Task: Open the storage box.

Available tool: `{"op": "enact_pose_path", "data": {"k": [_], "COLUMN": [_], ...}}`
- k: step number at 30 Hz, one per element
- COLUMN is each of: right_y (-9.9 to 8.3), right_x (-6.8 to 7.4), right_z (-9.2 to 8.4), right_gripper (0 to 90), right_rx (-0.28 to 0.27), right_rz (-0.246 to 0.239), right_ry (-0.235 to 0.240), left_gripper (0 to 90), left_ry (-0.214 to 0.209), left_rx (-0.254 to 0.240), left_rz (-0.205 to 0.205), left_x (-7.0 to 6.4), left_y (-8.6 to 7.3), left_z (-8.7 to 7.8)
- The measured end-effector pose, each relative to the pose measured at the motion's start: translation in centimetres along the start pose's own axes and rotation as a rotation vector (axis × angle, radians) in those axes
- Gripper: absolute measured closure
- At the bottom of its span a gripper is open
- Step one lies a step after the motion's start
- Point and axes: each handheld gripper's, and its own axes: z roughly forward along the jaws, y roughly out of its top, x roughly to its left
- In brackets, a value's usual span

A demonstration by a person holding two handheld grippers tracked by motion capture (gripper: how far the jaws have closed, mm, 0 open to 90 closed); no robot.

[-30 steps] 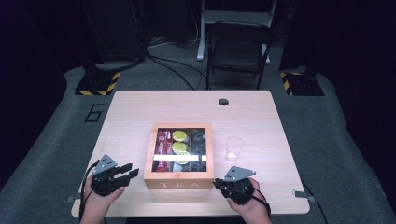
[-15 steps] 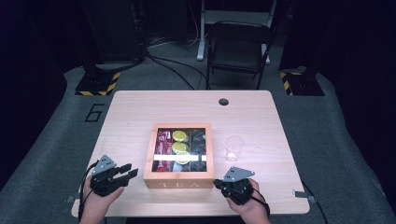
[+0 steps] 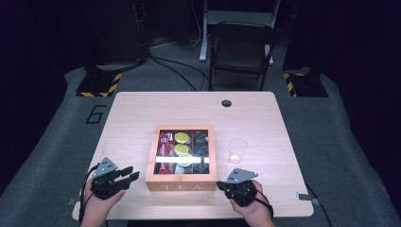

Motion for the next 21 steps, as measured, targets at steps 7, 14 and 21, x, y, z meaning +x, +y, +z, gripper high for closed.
{"op": "enact_pose_path", "data": {"k": [7, 14, 21], "right_y": [0.12, 0.2, 0.0], "right_x": [0.13, 0.32, 0.21], "right_z": [0.01, 0.02, -0.36], "right_gripper": [89.8, 89.9, 89.5], "right_rx": [0.005, 0.01, 0.02], "right_rz": [-0.027, -0.025, -0.039], "right_ry": [-0.013, -0.015, -0.043], "left_gripper": [62.2, 62.1, 62.1], "left_ry": [0.014, 0.021, 0.028], "left_rx": [-0.005, -0.008, -0.008], "left_rz": [-0.001, -0.008, -0.012], "left_x": [0.03, 0.05, 0.11], "left_y": [-0.15, -0.32, -0.49], "left_z": [-0.37, -0.6, -0.93]}}
